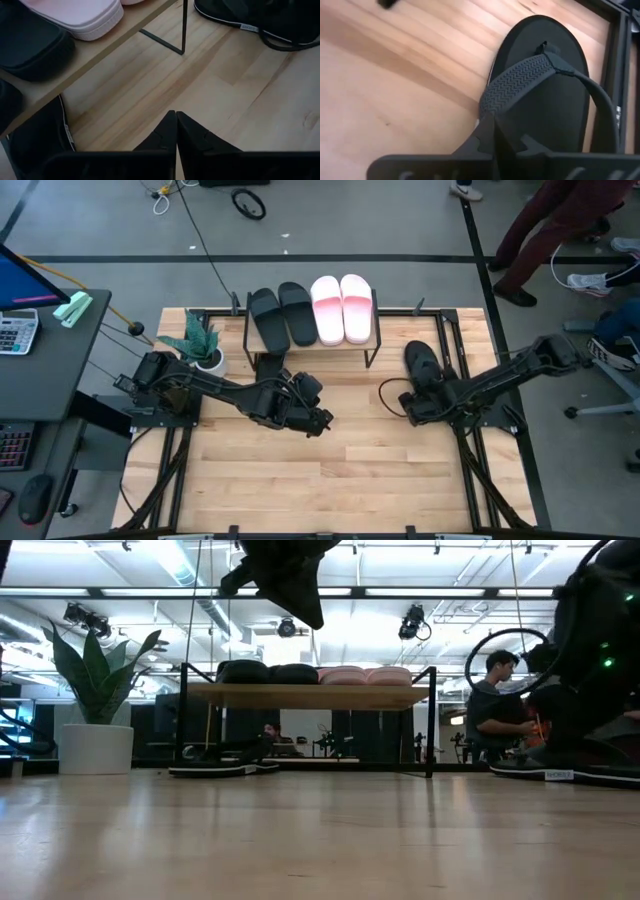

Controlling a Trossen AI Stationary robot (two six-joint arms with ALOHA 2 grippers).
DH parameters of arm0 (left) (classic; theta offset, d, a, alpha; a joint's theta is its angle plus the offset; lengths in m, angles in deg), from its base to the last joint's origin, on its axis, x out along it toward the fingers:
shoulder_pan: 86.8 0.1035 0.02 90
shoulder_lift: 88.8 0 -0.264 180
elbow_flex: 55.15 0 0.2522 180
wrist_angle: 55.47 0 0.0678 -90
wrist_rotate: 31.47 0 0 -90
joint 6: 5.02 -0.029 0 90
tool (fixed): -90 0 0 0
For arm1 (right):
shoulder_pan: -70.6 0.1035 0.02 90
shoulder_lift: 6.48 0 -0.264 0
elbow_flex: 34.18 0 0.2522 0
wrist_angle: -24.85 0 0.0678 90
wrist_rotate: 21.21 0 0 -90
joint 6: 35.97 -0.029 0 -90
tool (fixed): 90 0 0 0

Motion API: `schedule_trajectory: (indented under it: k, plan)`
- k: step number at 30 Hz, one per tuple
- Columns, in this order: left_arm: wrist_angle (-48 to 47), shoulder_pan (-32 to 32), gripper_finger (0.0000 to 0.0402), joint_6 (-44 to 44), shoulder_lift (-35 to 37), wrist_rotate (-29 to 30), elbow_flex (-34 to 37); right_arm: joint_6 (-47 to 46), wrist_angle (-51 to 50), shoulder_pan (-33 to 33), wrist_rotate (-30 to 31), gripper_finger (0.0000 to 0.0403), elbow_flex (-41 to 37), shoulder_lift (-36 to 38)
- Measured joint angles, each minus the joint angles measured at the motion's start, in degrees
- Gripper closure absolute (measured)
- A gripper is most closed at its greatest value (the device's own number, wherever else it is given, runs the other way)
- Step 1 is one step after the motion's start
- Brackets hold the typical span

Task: Pick and place slides into the shelf
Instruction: Put the black slipper under the shelf

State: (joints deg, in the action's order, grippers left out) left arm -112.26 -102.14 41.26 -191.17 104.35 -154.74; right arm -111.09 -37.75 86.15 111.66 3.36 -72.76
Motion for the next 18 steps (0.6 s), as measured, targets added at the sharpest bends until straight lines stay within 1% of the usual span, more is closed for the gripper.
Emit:
schedule_trajectory:
  k: [5,11,13,18]
  plan:
    - [0.0,-0.2,0.0378,0.0,0.0,0.0,0.0,-1.3,-0.6,5.7,1.5,0.04,4.0,0.0]
    - [0.0,-0.9,0.0391,0.0,0.0,0.0,0.0,-5.2,-10.5,9.8,1.4,0.0401,12.6,0.0]
    - [0.2,-1.4,0.0395,0.0,0.0,0.0,0.0,-6.1,-12.0,11.3,-0.5,0.0401,15.0,0.0]
    - [2.4,-2.9,0.0391,-1.0,0.0,0.0,0.0,-6.5,-12.1,16.1,-8.1,0.0402,19.3,-0.5]
